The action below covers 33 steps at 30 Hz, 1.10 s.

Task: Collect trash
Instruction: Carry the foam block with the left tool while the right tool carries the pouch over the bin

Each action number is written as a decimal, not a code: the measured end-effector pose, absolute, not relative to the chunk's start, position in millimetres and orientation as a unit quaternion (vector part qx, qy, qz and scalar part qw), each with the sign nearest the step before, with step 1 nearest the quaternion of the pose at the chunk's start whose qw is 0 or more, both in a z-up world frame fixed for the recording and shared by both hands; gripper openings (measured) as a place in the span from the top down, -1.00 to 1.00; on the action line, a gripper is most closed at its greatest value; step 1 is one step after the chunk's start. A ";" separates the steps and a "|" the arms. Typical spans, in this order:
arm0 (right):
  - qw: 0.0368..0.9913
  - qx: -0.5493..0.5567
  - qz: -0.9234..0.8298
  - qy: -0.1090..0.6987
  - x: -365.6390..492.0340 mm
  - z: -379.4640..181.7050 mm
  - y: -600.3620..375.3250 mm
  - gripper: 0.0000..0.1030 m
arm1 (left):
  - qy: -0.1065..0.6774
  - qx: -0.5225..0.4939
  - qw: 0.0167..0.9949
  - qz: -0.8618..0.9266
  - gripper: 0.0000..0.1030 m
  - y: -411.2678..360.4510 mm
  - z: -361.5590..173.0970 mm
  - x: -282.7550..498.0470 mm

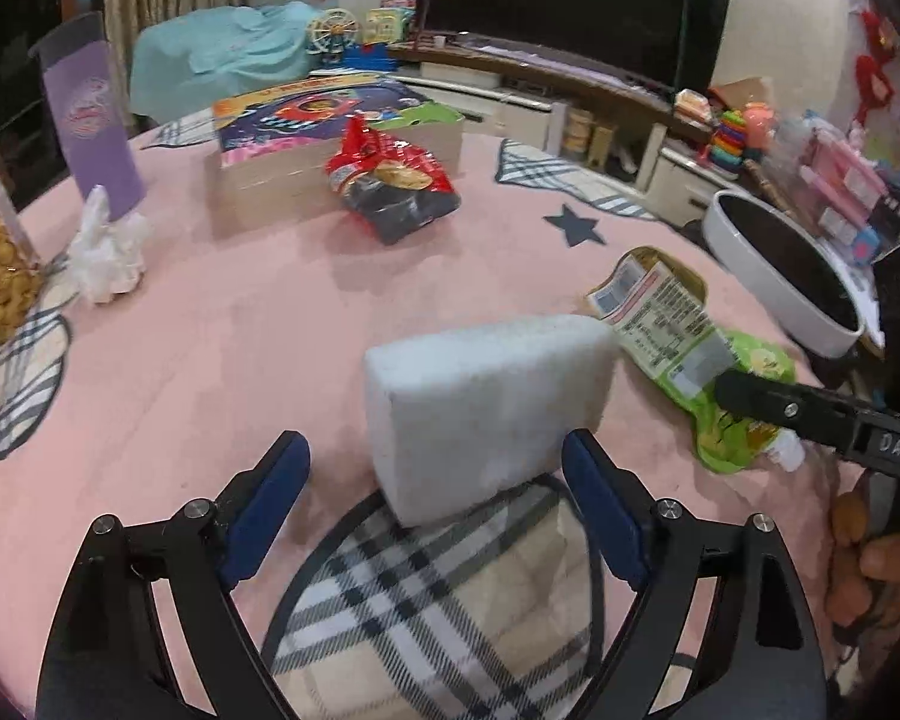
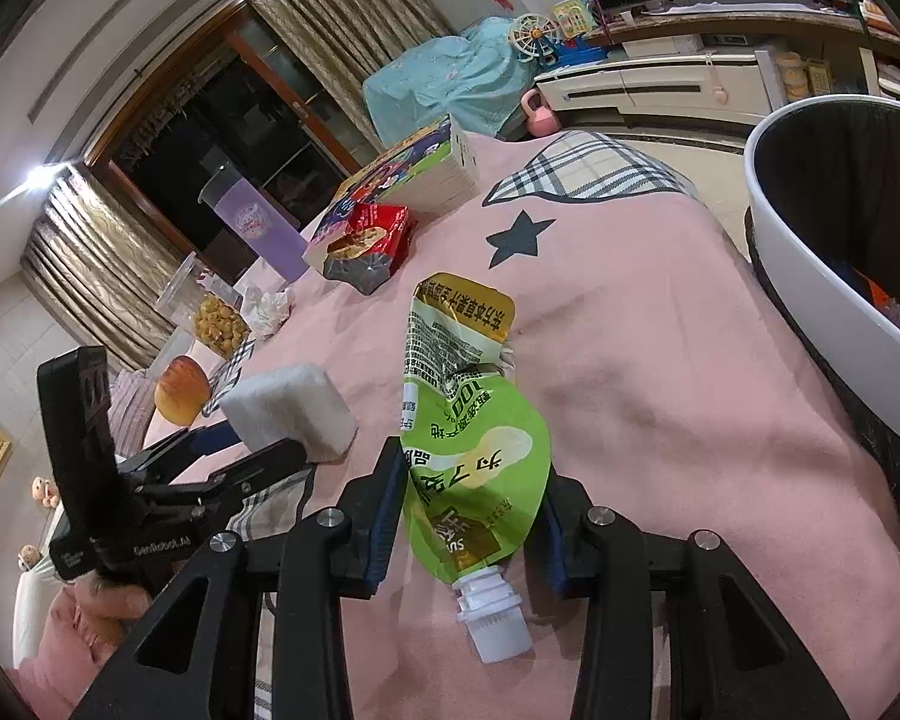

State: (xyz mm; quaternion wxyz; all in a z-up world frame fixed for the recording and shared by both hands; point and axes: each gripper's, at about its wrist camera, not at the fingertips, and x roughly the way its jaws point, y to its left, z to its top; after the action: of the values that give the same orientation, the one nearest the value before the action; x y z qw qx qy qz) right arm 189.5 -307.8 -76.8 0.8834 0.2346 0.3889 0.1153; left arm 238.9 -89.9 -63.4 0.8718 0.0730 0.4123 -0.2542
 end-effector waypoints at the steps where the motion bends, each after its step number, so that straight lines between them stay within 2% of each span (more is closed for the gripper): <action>1: 0.884 0.234 0.115 0.389 189.7 -76.7 -307.5 0.20 | 0.411 0.072 0.872 -0.257 -0.54 -90.8 -63.0 237.9; 3: 0.884 0.231 0.114 0.390 189.8 -76.5 -306.7 0.20 | 0.406 0.074 0.870 -0.271 -0.20 -93.9 -61.6 233.9; 7: 0.887 0.217 0.110 0.393 190.7 -75.6 -302.0 0.22 | 0.394 0.090 0.879 -0.254 0.00 -99.6 -58.5 224.8; 8: 0.888 0.214 0.110 0.393 190.6 -75.3 -301.1 0.27 | 0.396 0.083 0.880 -0.249 0.04 -98.4 -57.8 223.4; 13: 0.898 0.204 0.110 0.375 184.3 -68.3 -300.4 0.30 | 0.405 0.039 0.886 -0.224 0.35 -87.9 -55.9 211.5; 19: 0.893 0.224 0.102 0.376 174.1 -68.3 -310.5 0.30 | 0.398 0.018 0.897 -0.194 0.44 -88.8 -48.5 184.2; 33: 0.899 0.237 0.100 0.355 139.9 -42.2 -334.3 0.30 | 0.379 0.019 0.902 -0.207 0.46 -129.5 -29.5 148.0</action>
State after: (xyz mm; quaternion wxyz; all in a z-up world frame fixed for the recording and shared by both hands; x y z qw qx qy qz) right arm 139.9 -334.3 -42.2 0.8989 0.2368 0.3547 0.1003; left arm 148.0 -129.5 -29.5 0.9016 0.0187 0.3793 -0.2071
